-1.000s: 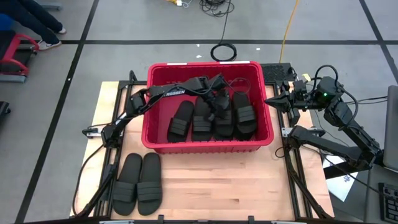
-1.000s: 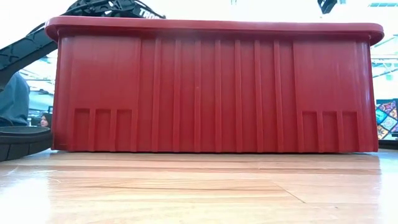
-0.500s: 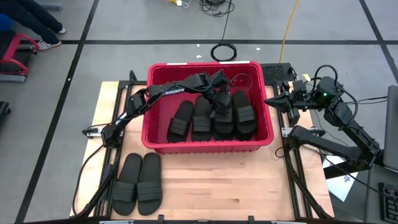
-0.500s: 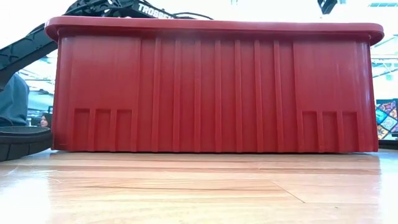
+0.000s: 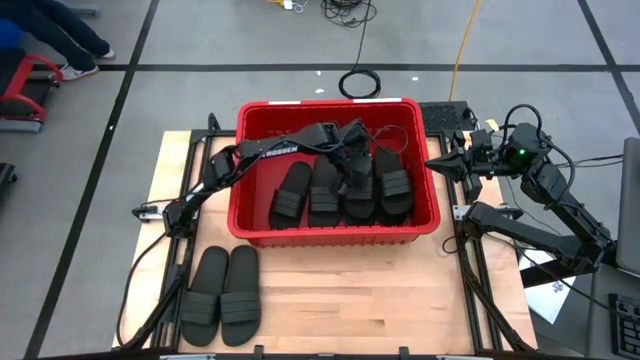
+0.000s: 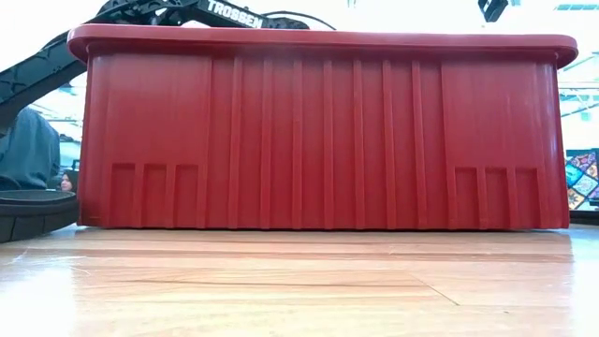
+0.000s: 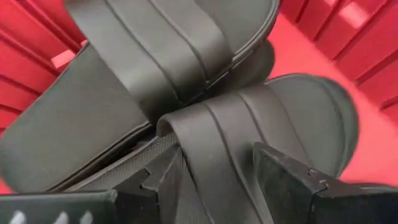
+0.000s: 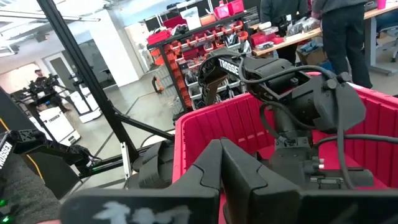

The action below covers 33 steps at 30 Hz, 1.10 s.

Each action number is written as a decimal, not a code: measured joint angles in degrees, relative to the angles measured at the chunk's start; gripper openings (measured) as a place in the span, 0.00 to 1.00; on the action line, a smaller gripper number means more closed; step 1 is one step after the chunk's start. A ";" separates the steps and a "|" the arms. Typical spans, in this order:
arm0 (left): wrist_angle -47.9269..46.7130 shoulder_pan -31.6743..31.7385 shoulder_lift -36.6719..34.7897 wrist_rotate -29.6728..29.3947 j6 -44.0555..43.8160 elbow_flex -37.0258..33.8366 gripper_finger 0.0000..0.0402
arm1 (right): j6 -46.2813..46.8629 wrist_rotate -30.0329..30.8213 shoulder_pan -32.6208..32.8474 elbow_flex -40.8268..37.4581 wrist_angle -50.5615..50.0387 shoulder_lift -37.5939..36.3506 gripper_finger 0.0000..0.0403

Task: Pick and place slides into bin
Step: Put the black slide into the red bin

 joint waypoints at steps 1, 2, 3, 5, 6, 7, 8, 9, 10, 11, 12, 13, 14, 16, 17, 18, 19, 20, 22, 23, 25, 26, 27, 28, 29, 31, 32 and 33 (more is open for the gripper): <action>0.08 -0.30 -0.02 -1.74 0.52 0.00 0.47 | 0.00 0.00 -0.02 0.00 0.00 0.00 0.00; 0.21 -0.49 -0.04 -3.63 0.98 0.00 0.47 | 0.00 0.00 -0.02 0.00 0.00 0.00 0.00; 0.37 -0.67 -0.07 -5.37 1.27 0.00 0.47 | -0.04 0.00 -0.01 0.00 0.00 0.00 0.00; 0.81 -0.80 -0.07 -6.90 1.56 0.00 0.47 | -0.32 0.00 -0.01 0.00 0.00 0.00 0.00; 1.05 -0.74 -0.07 -7.43 1.78 0.00 0.47 | -0.52 0.00 -0.01 0.00 0.00 0.00 0.00; 1.23 -0.66 -0.07 -7.84 1.93 0.00 0.47 | -0.61 0.00 0.00 0.00 0.00 0.00 0.00; 1.35 -0.51 -0.07 -7.96 1.98 0.00 0.47 | -0.62 0.00 0.00 0.00 0.00 0.00 0.00; 1.38 -0.37 -0.07 -7.92 1.93 0.00 0.47 | -0.62 0.00 0.00 0.00 0.00 0.00 0.00; 1.39 -0.25 -0.07 -7.90 1.75 0.00 0.47 | -0.63 0.00 0.00 0.00 0.00 0.00 0.00; 1.41 -0.11 -0.09 -7.91 1.36 0.00 0.47 | -0.63 0.00 -0.01 0.00 0.00 0.00 0.00; 1.40 0.03 -0.10 -7.88 1.09 0.00 0.47 | -0.63 0.00 -0.01 0.00 0.00 0.00 0.00; 1.40 0.15 -0.11 -7.82 0.65 0.00 0.47 | -0.63 0.00 -0.01 0.00 0.00 0.00 0.00; 1.32 0.30 -0.27 -7.62 0.20 0.00 0.47 | -0.63 0.00 -0.01 0.00 -0.03 0.00 0.00; 1.09 0.55 -0.78 -7.40 -0.52 0.00 0.47 | -0.63 0.00 0.00 0.00 -0.22 0.00 0.00; 1.35 0.59 -0.94 -7.47 -0.69 0.00 0.47 | -0.63 0.00 -0.02 0.00 -0.34 0.00 0.00; 1.32 0.61 -1.22 -7.60 -0.67 0.00 0.47 | -0.63 0.00 -0.02 0.00 -0.63 0.00 0.00; 1.02 0.61 -1.49 -7.76 -0.67 0.00 0.47 | -0.63 0.00 -0.02 0.00 -0.80 -0.02 0.00; 0.95 0.61 -1.59 -7.79 -0.67 0.00 0.47 | -0.63 0.00 0.00 0.00 -0.83 0.00 0.00; 1.00 0.59 -1.97 -7.76 -0.90 0.00 0.47 | -0.63 0.00 -0.01 -0.01 -1.15 -0.02 0.00; 0.48 0.55 -2.37 -7.76 -1.31 0.00 0.47 | -0.63 0.00 -0.02 0.00 -1.30 -0.02 0.00; 0.63 0.48 -2.84 -7.84 -1.39 0.00 0.47 | -0.63 0.00 -0.01 0.00 -1.62 -0.02 0.00; 0.48 0.41 -3.28 -7.99 -1.40 0.00 0.47 | -0.63 -0.01 -0.02 -0.02 -1.65 0.00 0.00; 0.00 0.40 -3.57 -8.00 -1.41 0.00 0.47 | -0.63 -0.01 -0.01 0.00 -1.64 0.00 0.00; -0.15 0.29 -3.91 -8.03 -1.36 0.00 0.47 | -0.63 -0.02 -0.01 0.00 -1.63 0.00 0.00; -0.23 0.20 -4.47 -8.07 -1.12 0.00 0.47 | -0.63 -0.01 -0.02 -0.01 -1.63 -0.02 0.00; -0.67 -0.18 -6.30 -9.11 -0.23 -0.05 0.47 | -0.63 -0.01 -0.02 0.00 -1.63 0.00 0.00; -0.29 -0.52 -7.69 -10.80 0.00 -0.07 0.47 | -0.63 -0.02 0.00 0.00 -1.66 0.00 0.00; 0.28 -0.92 -9.29 -12.65 0.16 -0.07 0.47 | -0.63 -0.02 -0.02 0.00 -1.82 0.00 0.00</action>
